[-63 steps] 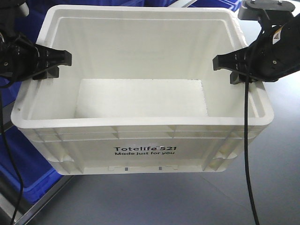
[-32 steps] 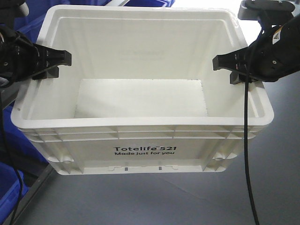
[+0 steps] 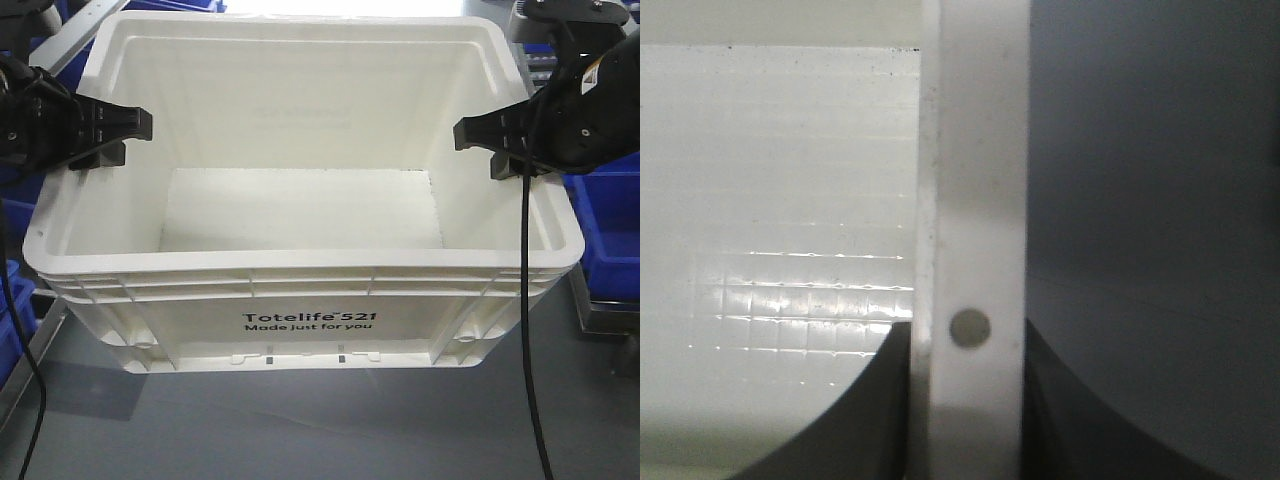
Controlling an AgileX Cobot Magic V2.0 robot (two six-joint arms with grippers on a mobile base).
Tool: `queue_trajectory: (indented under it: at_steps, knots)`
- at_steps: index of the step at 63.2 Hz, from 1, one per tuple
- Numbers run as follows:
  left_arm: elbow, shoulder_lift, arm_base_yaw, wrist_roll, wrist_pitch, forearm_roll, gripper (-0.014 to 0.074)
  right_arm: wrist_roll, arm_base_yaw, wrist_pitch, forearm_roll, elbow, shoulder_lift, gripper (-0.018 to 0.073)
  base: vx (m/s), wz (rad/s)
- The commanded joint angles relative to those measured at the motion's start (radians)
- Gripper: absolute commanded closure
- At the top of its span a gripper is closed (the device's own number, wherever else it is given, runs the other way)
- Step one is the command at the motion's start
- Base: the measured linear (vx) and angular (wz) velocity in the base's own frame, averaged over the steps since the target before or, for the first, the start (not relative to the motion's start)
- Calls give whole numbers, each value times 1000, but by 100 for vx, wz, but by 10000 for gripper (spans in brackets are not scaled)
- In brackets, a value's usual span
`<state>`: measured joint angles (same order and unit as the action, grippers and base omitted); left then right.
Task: Move bin from left to right shelf
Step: 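Hold the crate with both grippers while the base turns away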
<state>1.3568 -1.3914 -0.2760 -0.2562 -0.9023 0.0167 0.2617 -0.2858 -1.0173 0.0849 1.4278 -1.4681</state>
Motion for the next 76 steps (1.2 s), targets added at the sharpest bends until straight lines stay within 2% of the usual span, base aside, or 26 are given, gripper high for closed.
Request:
queue_trajectory:
  at_steps: [1,39,76]
  knots:
    - [41,64,2,42,83,29,461,11,19,101,120,35,47,460,16,-52]
    - [41,64,2,42,83,29,461,11,19,101,120,35,47,460,16,-41]
    - [41,64,2,42,83,29,461,11,19,101,120,35,47,460,20,-3]
